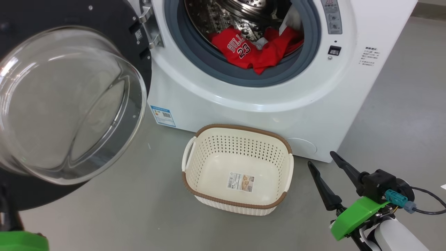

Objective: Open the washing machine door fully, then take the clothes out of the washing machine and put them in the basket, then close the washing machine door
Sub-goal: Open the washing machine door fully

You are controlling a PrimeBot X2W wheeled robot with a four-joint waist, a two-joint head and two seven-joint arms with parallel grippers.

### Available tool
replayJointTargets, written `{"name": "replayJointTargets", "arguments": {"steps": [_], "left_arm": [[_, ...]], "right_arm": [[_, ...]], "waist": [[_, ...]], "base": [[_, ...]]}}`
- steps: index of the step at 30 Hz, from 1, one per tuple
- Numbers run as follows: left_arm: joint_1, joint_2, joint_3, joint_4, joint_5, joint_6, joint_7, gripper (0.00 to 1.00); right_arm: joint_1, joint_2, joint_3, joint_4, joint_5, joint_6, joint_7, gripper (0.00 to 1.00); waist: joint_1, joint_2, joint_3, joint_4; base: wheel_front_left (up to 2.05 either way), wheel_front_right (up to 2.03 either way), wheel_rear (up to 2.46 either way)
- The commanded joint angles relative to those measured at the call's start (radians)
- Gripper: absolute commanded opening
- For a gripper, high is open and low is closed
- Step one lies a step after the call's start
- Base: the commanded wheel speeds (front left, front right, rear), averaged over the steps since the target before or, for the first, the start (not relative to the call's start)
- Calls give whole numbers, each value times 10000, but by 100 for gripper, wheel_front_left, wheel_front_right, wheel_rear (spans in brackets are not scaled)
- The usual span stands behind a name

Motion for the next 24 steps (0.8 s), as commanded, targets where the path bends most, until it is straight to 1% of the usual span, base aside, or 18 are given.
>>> {"name": "replayJointTargets", "arguments": {"steps": [1, 3, 4, 10, 16, 22, 24], "left_arm": [[136, 215, 158, -501, -65, 16, -51, 43], [451, 27, -122, -874, -67, 16, -51, 93], [610, -60, -238, -1028, -66, 16, -51, 100], [1286, -294, -979, -1780, -241, 16, -51, 100], [1739, -173, -1696, -2435, -420, 16, -51, 100], [1918, -93, -2220, -2876, -673, 16, -51, 100], [1938, -68, -2319, -2934, -710, 16, -51, 100]], "right_arm": [[120, -1, 95, -295, 89, 63, -92, 100], [191, 14, 37, -341, 102, 63, -92, 100], [220, 24, 8, -355, 104, 63, -92, 100], [371, 98, -171, -410, 95, 63, -92, 100], [477, 166, -357, -487, 61, 63, -92, 100], [544, 201, -602, -617, 33, 63, -92, 100], [562, 203, -641, -632, 27, 63, -92, 100]], "waist": [[0, 0, -97, -117], [0, 0, -138, -205], [0, 0, -158, -264], [0, 0, -284, -708], [0, 0, -299, -1308], [0, 0, -213, -1980], [0, 0, -206, -2095]], "base": [[0, 0, 0], [0, 0, 0], [0, 0, 0], [0, 0, 0], [0, 0, 0], [0, 0, 0], [0, 0, 0]]}}
